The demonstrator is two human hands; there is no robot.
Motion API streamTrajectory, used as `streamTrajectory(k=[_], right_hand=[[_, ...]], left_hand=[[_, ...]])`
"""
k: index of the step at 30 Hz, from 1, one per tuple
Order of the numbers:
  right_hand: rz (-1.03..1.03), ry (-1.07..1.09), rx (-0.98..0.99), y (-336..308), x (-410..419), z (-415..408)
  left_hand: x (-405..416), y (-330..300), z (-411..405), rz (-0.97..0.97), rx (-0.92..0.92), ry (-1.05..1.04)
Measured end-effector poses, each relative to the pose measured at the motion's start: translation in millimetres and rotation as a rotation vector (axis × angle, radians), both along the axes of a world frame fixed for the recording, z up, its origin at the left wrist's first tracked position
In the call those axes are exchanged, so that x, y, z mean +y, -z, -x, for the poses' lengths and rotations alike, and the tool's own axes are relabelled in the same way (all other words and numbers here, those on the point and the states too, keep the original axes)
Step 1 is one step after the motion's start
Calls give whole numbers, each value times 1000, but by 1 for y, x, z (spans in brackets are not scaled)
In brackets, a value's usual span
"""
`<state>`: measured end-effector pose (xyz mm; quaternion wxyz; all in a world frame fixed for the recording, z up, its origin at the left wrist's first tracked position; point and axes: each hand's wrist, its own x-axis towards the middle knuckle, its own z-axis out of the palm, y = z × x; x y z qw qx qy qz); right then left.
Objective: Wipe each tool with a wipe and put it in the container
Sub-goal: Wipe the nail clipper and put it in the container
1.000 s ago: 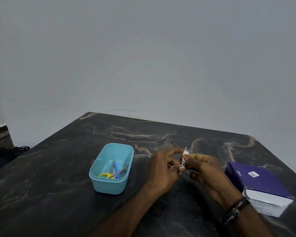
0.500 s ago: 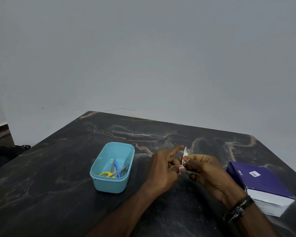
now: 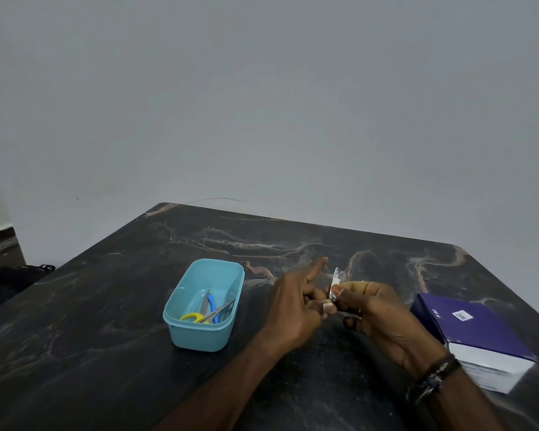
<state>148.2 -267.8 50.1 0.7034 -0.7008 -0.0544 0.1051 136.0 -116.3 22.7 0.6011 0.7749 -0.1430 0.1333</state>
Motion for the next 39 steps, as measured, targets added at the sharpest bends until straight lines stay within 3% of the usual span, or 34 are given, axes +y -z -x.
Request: streamTrajectory(k=[8, 18, 26, 32, 39], right_hand=[[-48, 211, -39, 3, 4, -4], [11, 33, 6, 3, 5, -1], [-43, 249, -14, 3, 4, -5], [-87, 238, -22, 0, -2, -6], [-63, 206, -21, -1, -2, -8]], left_hand=[[-8, 0, 6, -27, 0, 58], [-2, -1, 4, 22, 55, 13], [-5, -6, 9, -66, 70, 96], [-3, -8, 4, 192, 111, -77], [0, -16, 4, 470, 168, -115]])
